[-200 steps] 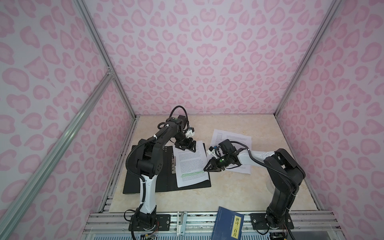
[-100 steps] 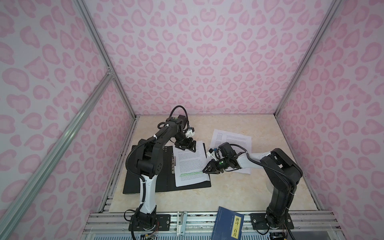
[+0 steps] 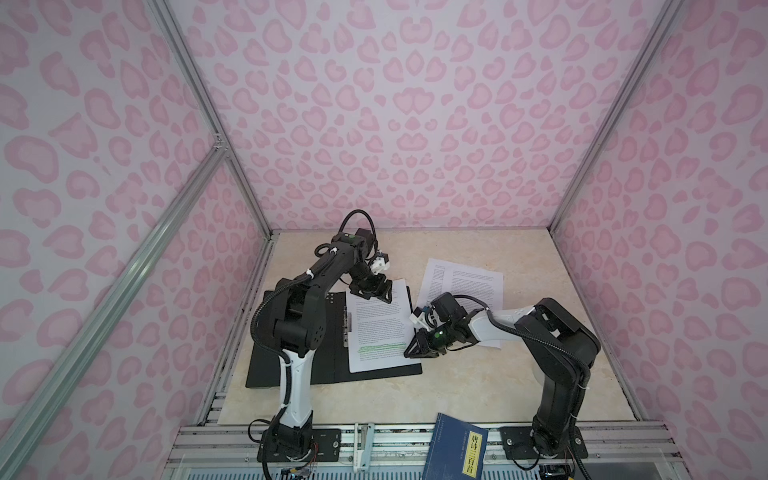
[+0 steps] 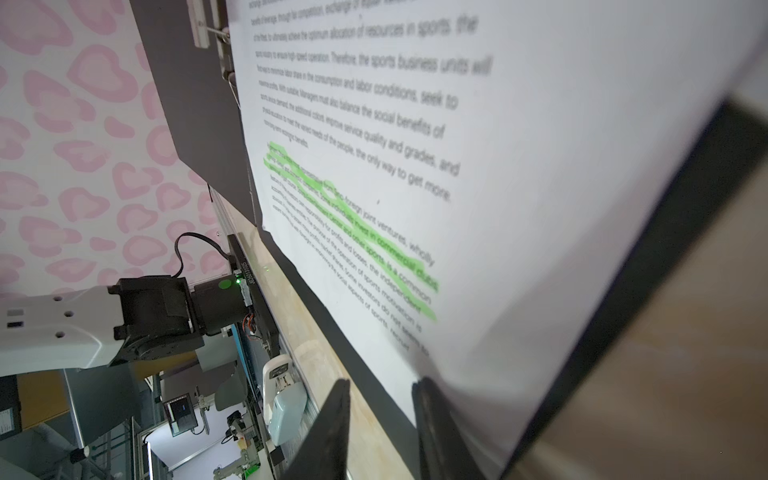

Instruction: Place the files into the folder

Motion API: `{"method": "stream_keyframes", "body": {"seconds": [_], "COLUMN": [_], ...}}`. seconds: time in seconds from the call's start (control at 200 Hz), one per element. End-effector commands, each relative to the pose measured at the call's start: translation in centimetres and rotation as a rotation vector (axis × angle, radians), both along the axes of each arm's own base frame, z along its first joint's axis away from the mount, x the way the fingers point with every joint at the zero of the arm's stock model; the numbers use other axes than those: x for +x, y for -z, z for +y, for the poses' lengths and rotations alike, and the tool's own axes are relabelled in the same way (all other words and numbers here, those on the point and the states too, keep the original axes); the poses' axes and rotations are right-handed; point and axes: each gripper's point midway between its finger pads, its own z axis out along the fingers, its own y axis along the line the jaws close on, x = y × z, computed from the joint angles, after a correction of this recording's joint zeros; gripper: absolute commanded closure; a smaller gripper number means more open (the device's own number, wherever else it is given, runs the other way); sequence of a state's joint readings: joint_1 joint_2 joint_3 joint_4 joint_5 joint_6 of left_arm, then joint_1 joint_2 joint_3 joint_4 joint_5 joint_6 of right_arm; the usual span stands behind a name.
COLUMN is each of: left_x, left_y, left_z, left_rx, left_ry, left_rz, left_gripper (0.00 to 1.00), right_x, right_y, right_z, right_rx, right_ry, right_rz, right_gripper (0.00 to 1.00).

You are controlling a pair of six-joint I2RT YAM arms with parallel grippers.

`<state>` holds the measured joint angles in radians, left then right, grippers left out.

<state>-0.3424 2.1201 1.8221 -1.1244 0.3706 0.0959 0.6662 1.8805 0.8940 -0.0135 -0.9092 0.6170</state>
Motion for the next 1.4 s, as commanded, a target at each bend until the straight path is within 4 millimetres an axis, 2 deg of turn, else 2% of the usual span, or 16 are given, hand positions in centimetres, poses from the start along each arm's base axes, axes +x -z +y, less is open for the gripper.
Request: {"method": "stream_keyframes", "body": {"seconds": [0.0,0.225,0.345,0.46,0.6,0.755,0.775,0.87,0.97,1.035,1.055,1.095,1.225,1.4], "left_x": [0.1,0.4,0.3,0.2,0.6,0.8,0.8,0.3,-0.2,-0.4,-0.5,-0.5,-0.5,-0.4], "left_y": [-1.2,-2.6,-3.7,-5.6,-8.6,-10.5,-10.5,-10.1,-9.3,-8.9,-8.8,-8.6,-8.4,-8.2], "left_z": [-0.1,0.1,0.6,1.3,2.7,4.7,4.9,5.5,5.6,5.7,5.7,5.6,5.6,5.7], "left_rx": [-0.012,-0.012,-0.013,-0.027,-0.058,-0.064,-0.063,-0.057,-0.051,-0.052,-0.052,-0.055,-0.053,-0.051], "left_ry": [0.01,0.014,0.01,-0.01,-0.054,-0.1,-0.103,-0.111,-0.111,-0.112,-0.113,-0.113,-0.113,-0.11], "left_rz": [-0.017,-0.05,-0.069,-0.099,-0.151,-0.192,-0.193,-0.183,-0.164,-0.155,-0.15,-0.145,-0.139,-0.136], "left_gripper": [0.16,0.17,0.16,0.16,0.16,0.16,0.16,0.16,0.16,0.16,0.16,0.16,0.16,0.16], "right_x": [-0.8,-1.3,-0.3,1.7,5.7,12.6,13.9,17.6,20.7,22.6,23.1,23.9,25.5,25.8], "right_y": [0.7,0.3,-1.5,-3.8,-6.4,-6.6,-7.2,-6.9,-6.1,-6.2,-5.3,-4.7,-3.1,-1.5], "right_z": [-0.3,-0.1,-0.1,-0.1,0.0,-0.1,0.2,1.1,2.0,2.4,2.5,2.7,3.1,3.5], "right_rx": [-0.044,-0.064,-0.068,-0.077,-0.074,-0.115,-0.107,-0.109,-0.149,-0.156,-0.167,-0.177,-0.211,-0.279], "right_ry": [-0.011,-0.037,-0.053,-0.066,-0.053,0.023,0.031,0.059,0.069,0.089,0.095,0.106,0.109,0.059], "right_rz": [0.014,0.009,-0.03,-0.083,-0.163,-0.248,-0.274,-0.319,-0.372,-0.418,-0.417,-0.428,-0.443,-0.452], "right_gripper": [0.69,0.69,0.68,0.68,0.68,0.68,0.67,0.67,0.66,0.66,0.65,0.65,0.64,0.64]}}
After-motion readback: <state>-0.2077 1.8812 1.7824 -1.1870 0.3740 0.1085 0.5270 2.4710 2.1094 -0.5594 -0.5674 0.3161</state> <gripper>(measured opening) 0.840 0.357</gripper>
